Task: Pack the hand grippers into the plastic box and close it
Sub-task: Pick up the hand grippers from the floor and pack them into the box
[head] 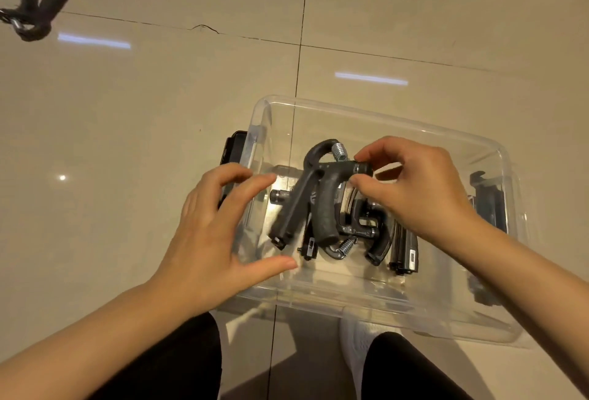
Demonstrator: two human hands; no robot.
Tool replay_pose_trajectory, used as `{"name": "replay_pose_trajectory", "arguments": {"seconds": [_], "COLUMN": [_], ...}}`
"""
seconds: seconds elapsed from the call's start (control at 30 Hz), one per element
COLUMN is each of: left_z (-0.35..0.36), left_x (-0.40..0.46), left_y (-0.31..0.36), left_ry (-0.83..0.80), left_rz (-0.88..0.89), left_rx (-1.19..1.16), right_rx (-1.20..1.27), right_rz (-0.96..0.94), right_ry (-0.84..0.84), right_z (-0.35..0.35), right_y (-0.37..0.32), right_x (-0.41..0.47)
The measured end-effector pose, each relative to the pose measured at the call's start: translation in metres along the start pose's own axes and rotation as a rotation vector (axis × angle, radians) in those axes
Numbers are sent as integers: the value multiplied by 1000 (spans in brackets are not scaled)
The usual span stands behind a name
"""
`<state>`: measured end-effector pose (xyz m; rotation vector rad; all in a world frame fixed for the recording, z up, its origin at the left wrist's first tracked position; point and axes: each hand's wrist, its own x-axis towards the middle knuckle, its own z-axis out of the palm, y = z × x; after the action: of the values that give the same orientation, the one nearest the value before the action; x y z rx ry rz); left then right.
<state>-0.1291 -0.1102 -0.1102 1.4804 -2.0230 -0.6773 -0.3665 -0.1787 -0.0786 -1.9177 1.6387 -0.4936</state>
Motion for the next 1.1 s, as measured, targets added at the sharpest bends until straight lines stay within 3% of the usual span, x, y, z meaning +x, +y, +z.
{"name": "replay_pose_trajectory", "arguments": {"seconds": [0.17, 0.3, 0.4, 0.5, 0.67, 0.73, 1.1], "left_z": [3, 6, 7, 9, 10, 10, 12], "left_x": [-7, -7, -6, -6, -9, -9, -8], "left_y": [-8, -10, -10, -10, -11, -12, -12], "left_ry": [-128, -128, -109, -74, -33, -32, -18], "left_rz": [-16, -4, -13, -9, -22, -29, -15], "left_rx": [29, 18, 0, -33, -85, -93, -140], "right_rx": [-548, -736, -745, -739, -423, -349, -388], "right_rz": [-435, -654, -726, -694, -298, -227, -198], "right_ry": [-46, -136, -167, -227, -361, -335, -203], "right_z": [22, 50, 66, 85, 107, 112, 127], "right_y": [3, -4, -8, -4, 18, 26, 26], "right_x": [12, 27, 37, 47, 46, 42, 48]}}
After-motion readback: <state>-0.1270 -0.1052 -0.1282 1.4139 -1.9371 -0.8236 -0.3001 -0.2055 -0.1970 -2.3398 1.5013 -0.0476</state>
